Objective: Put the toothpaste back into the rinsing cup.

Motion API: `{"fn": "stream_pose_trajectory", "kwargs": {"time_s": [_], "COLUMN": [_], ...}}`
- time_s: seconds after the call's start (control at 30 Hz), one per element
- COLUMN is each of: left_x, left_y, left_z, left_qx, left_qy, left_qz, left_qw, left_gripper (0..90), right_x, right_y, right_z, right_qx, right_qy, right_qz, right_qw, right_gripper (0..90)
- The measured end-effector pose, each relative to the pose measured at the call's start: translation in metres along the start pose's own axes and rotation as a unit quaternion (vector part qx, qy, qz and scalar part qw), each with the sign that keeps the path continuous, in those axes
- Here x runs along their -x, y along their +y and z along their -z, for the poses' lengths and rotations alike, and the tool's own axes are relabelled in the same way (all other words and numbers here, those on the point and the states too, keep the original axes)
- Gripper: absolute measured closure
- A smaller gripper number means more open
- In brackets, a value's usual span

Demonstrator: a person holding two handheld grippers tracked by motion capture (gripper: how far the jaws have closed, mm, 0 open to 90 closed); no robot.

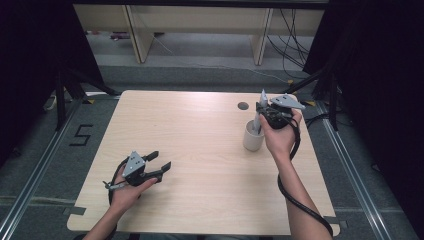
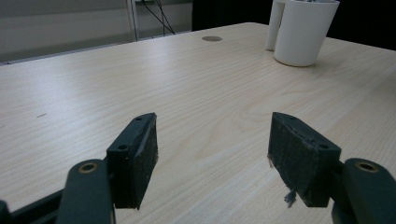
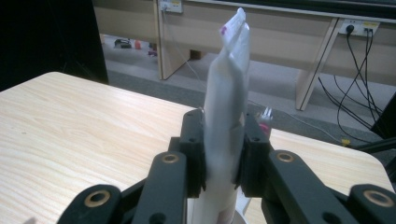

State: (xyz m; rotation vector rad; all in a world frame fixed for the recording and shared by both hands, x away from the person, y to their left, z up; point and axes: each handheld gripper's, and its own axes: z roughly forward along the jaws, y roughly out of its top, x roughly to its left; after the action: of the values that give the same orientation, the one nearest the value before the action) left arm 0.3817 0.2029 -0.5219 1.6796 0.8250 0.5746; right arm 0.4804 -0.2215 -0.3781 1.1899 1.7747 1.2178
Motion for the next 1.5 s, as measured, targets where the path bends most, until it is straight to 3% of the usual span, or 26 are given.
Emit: {"fn": "stream_pose_trajectory", "kwargs": {"time_s": [0.5,0.53,0.6,0.77,0.8,0.87,1.13,1.17,1.27,1.3,1.33,1.43,1.47,1.5], "left_x": [0.000,0.000,0.000,0.000,0.000,0.000,0.000,0.000,0.000,0.000,0.000,0.000,0.000,0.000], "left_y": [0.000,0.000,0.000,0.000,0.000,0.000,0.000,0.000,0.000,0.000,0.000,0.000,0.000,0.000], "left_z": [0.000,0.000,0.000,0.000,0.000,0.000,0.000,0.000,0.000,0.000,0.000,0.000,0.000,0.000], "left_qx": [0.000,0.000,0.000,0.000,0.000,0.000,-0.001,-0.001,0.000,0.000,0.000,-0.001,0.000,0.000], "left_qy": [0.000,0.000,0.000,0.000,0.000,0.000,-0.001,-0.001,-0.001,0.000,0.000,-0.001,0.000,-0.001], "left_qz": [-0.001,-0.001,-0.001,-0.001,-0.001,-0.001,-0.002,-0.002,-0.002,-0.002,-0.002,-0.003,-0.001,-0.001], "left_qw": [1.0000,1.0000,1.0000,1.0000,1.0000,1.0000,1.0000,1.0000,1.0000,1.0000,1.0000,1.0000,1.0000,1.0000], "left_gripper": [32.6,32.5,32.5,32.5,32.5,32.5,32.6,32.6,32.6,32.6,32.6,32.6,32.6,32.6], "right_x": [0.000,-0.002,0.000,0.001,-0.001,0.001,0.003,0.001,0.004,0.002,0.003,0.004,0.001,0.002], "right_y": [-0.012,-0.013,-0.013,-0.018,-0.019,-0.020,-0.025,-0.026,-0.027,-0.027,-0.028,-0.030,-0.030,-0.031], "right_z": [-0.006,-0.005,-0.006,-0.008,-0.008,-0.010,-0.013,-0.013,-0.015,-0.015,-0.016,-0.016,-0.016,-0.017], "right_qx": [0.003,0.001,-0.003,-0.005,-0.007,-0.003,-0.010,-0.008,-0.008,-0.010,-0.007,-0.010,-0.016,-0.013], "right_qy": [-0.008,-0.013,-0.010,-0.010,-0.012,-0.010,-0.013,-0.017,-0.013,-0.014,-0.017,-0.018,-0.017,-0.017], "right_qz": [-0.006,-0.016,-0.003,-0.007,-0.020,-0.008,-0.008,-0.018,-0.004,-0.016,-0.004,-0.003,-0.019,-0.018], "right_qw": [0.9999,0.9998,0.9999,0.9999,0.9997,0.9999,0.9998,0.9997,0.9999,0.9997,0.9998,0.9998,0.9995,0.9996], "right_gripper": [76.1,76.1,76.1,76.1,76.1,76.1,76.0,76.0,76.0,76.0,76.1,76.0,76.0,76.0]}}
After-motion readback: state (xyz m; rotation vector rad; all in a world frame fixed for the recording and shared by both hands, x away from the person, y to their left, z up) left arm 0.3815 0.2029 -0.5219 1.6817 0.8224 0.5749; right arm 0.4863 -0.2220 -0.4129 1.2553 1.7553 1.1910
